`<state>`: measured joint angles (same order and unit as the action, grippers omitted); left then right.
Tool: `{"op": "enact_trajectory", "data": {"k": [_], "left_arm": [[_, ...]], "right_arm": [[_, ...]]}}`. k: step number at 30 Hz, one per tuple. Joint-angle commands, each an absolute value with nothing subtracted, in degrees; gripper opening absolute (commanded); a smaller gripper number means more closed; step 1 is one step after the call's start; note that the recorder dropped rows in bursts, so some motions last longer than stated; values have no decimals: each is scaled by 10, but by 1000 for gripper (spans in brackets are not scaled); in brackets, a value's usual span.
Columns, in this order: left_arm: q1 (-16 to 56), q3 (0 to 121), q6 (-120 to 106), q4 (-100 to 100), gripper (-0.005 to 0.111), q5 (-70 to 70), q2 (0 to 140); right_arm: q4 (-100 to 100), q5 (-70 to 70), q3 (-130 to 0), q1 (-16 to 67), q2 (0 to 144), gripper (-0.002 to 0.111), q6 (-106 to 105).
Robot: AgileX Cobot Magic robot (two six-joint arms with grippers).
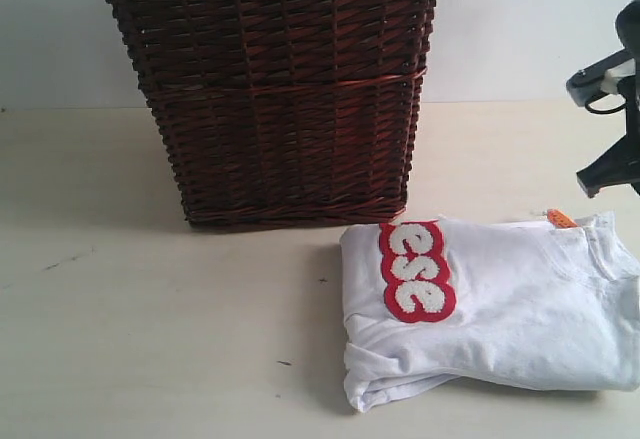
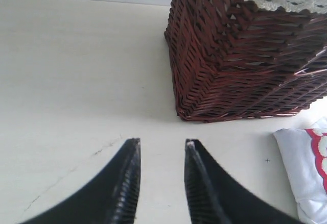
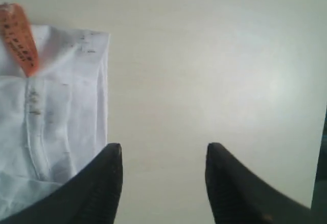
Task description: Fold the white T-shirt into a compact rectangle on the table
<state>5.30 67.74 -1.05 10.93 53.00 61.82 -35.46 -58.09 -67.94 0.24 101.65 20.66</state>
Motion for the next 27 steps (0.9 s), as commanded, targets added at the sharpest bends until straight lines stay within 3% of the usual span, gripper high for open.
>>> {"op": "enact_trajectory", "data": {"k": [1, 4, 7, 10, 19, 27], "left_arm": [[51, 675, -15, 98, 27, 532, 594], [51, 675, -15, 81, 15, 530, 581], [51, 675, -15, 80, 0, 526, 564], [51, 660, -13, 80, 0, 508, 539], [51, 589, -9, 81, 0, 483, 467], [51, 549, 5, 81, 0, 431, 379]], "right_arm": [[-272, -553, -684, 2, 991, 46, 197], [-104, -527, -684, 3, 973, 27, 90], [98, -525, -683, 4, 968, 0, -55], [237, -518, -665, 21, 968, 0, -154], [220, -442, -585, 103, 985, 0, -149], [218, -434, -581, 107, 1048, 0, -143]]}}
